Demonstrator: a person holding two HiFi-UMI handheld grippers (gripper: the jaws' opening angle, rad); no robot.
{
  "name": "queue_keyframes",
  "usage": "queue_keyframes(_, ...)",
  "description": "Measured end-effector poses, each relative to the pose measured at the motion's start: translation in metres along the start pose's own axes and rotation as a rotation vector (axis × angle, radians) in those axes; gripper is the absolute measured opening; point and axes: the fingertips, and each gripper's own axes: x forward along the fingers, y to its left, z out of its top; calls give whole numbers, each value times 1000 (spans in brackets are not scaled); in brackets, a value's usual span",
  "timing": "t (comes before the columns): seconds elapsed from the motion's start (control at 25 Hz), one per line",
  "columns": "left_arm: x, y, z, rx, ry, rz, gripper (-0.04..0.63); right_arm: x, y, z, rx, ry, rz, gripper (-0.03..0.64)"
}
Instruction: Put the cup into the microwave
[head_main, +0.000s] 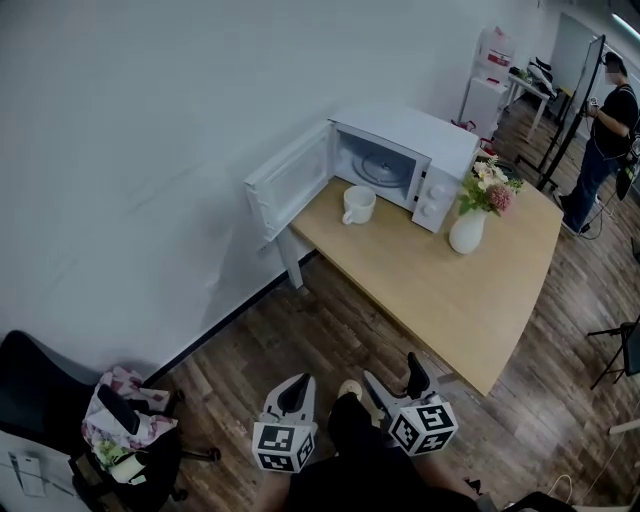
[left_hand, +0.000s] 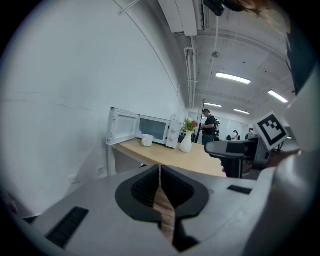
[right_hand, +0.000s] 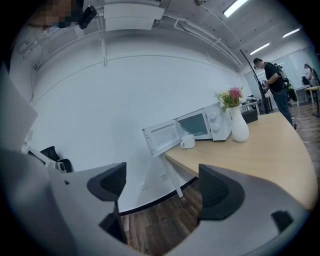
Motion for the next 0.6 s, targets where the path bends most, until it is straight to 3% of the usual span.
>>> queue_keyframes(0.6, 89, 33, 40, 13, 34, -12, 11, 88, -42, 36, 15, 29, -2, 439)
